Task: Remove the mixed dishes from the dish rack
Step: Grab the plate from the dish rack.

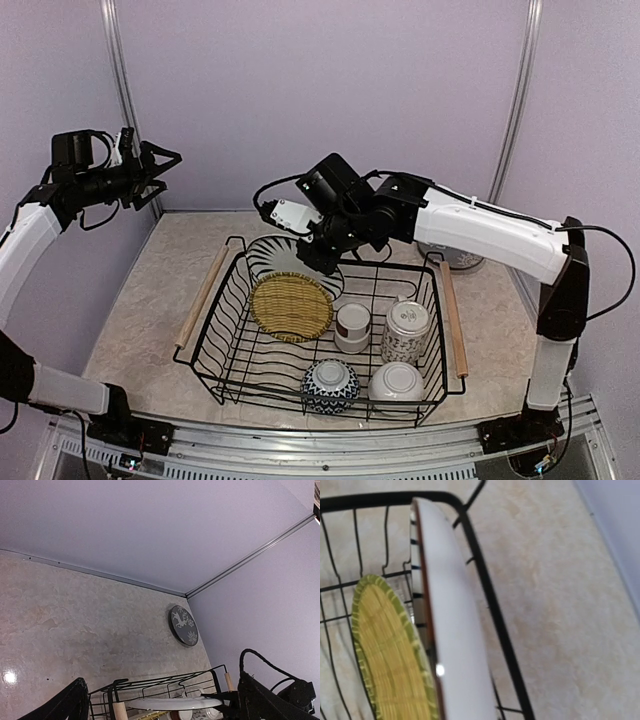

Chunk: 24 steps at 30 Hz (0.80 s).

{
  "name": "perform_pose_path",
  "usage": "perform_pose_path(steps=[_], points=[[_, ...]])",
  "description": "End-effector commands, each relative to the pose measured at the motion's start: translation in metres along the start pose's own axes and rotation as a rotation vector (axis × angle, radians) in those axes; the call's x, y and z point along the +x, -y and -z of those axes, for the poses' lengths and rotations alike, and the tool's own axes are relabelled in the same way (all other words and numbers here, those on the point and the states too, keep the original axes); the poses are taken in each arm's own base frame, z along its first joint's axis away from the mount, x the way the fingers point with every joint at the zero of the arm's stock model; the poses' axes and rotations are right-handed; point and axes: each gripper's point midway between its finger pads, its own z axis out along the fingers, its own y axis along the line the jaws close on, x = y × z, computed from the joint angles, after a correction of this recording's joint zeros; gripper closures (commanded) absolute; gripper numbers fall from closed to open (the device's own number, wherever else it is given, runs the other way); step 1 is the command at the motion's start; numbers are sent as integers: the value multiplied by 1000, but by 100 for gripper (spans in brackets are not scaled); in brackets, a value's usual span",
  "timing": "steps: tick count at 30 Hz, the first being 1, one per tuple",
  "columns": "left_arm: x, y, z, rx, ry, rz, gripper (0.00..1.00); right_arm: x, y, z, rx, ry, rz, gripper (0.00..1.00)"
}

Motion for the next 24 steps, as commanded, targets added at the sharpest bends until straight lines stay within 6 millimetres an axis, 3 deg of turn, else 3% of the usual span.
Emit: perform_pose_path(steps=[1, 8, 15, 19, 24], points=[[2, 0, -2, 3, -10, -16, 1, -53, 37, 63, 127, 256, -91, 100], [2, -1, -3, 0, -12, -15, 1, -60, 57, 100, 214, 391, -157, 100], [9, 6, -8, 17, -36, -19, 1, -58, 81, 151, 295, 569, -260, 100], [10, 7, -9, 21, -39, -22, 1, -47, 101, 182, 340, 687, -366, 100], [10, 8, -9, 23, -40, -25, 1, -15, 143, 214, 384, 810, -587, 100]])
